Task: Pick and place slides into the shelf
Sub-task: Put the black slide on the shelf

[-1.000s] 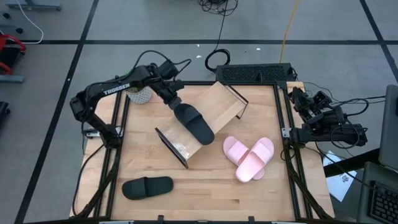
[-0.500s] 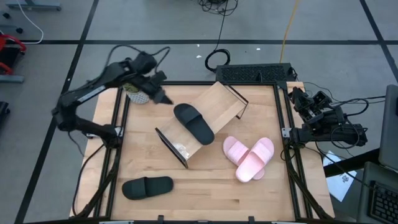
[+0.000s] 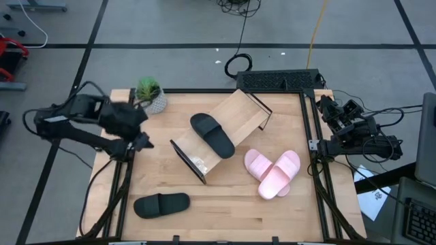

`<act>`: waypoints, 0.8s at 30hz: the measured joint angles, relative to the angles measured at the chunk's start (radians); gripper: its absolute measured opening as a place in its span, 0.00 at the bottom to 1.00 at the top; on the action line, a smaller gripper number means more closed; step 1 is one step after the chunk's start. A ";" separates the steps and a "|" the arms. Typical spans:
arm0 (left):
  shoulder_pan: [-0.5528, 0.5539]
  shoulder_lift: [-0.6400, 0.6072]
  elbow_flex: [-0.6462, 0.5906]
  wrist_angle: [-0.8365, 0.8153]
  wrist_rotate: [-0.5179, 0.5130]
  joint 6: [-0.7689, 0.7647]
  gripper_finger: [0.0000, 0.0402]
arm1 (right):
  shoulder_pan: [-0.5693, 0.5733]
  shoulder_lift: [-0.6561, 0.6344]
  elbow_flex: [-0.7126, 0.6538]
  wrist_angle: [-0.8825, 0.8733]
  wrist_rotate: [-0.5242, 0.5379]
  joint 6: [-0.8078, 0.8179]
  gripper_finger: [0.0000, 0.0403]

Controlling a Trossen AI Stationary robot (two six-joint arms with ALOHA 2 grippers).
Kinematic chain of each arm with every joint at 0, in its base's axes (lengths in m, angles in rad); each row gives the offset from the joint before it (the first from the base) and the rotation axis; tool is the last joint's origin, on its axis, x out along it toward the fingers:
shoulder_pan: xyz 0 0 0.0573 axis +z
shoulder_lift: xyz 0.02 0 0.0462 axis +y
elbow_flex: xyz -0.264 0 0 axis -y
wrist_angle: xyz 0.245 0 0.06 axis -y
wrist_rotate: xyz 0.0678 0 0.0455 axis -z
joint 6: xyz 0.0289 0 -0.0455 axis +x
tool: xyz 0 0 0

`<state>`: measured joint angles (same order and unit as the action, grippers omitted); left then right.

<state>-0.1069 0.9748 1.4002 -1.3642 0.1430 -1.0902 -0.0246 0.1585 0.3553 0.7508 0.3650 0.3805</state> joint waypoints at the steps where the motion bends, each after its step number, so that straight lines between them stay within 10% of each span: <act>1: -0.046 0.007 0.000 -0.007 -0.027 -0.046 0.29 | 0.000 0.000 0.000 0.000 0.000 0.000 0.00; 24: -0.746 0.140 -0.448 0.464 -0.124 -1.014 0.29 | 0.000 0.000 0.000 0.008 0.000 -0.001 0.00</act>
<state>-0.8525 1.1145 0.9523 -0.9001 0.0193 -2.1046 -0.0246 0.1585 0.3553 0.7589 0.3649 0.3794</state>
